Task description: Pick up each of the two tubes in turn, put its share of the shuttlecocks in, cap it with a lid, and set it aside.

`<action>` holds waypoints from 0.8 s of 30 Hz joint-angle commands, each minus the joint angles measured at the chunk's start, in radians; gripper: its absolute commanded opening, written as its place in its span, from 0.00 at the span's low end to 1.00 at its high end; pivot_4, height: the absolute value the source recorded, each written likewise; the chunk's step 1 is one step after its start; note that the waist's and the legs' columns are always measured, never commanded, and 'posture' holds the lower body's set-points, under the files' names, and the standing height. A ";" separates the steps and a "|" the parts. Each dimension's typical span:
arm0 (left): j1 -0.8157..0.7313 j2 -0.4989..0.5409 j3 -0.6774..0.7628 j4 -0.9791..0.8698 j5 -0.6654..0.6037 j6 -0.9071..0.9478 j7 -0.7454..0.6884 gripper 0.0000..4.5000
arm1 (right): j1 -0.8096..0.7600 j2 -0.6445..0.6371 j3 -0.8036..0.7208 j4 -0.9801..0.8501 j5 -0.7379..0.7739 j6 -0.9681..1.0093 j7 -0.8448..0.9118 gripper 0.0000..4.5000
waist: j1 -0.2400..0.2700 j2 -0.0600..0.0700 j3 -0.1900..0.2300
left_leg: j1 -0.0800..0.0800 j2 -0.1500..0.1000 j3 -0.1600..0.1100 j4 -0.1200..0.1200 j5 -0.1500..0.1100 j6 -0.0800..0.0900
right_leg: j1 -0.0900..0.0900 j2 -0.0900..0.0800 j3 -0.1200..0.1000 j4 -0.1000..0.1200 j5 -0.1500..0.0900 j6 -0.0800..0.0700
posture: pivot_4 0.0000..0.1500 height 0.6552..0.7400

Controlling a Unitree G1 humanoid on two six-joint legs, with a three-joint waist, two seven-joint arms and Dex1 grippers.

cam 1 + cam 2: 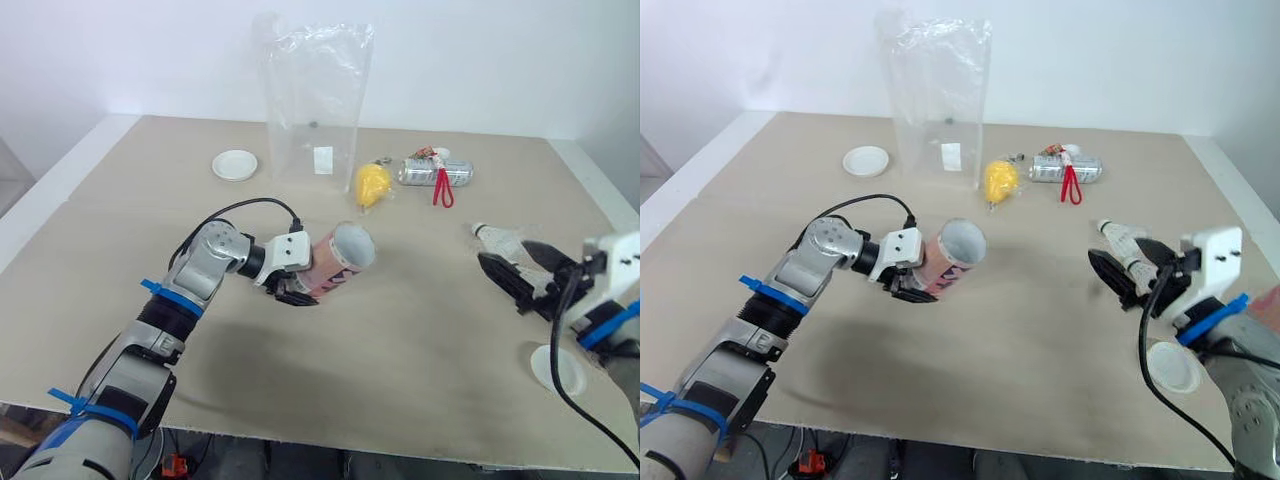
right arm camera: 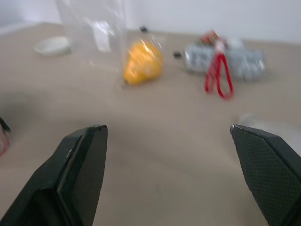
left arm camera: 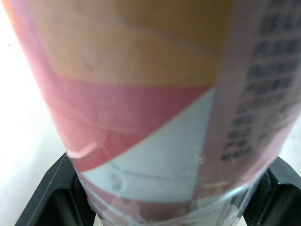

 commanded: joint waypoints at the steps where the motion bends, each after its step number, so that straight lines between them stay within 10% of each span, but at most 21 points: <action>1: 0.019 -0.005 -0.023 -0.010 0.004 -0.013 -0.001 0.75 | 0.056 0.012 -0.078 -0.029 0.037 0.006 -0.005 0.99 | 0.000 0.000 0.000 | 0.000 0.000 0.000 0.000 0.000 0.000 | 0.000 0.000 0.000 0.000 0.000 0.000 | 1.00 1.00; 24: 0.059 0.041 -0.024 -0.088 0.017 0.019 0.024 0.75 | -0.119 0.031 0.064 0.366 -0.096 -0.066 -0.008 0.99 | -0.010 0.001 0.000 | 0.001 0.000 -0.001 -0.003 0.000 0.001 | 0.000 0.000 -0.001 -0.001 -0.001 -0.001 | 1.00 1.00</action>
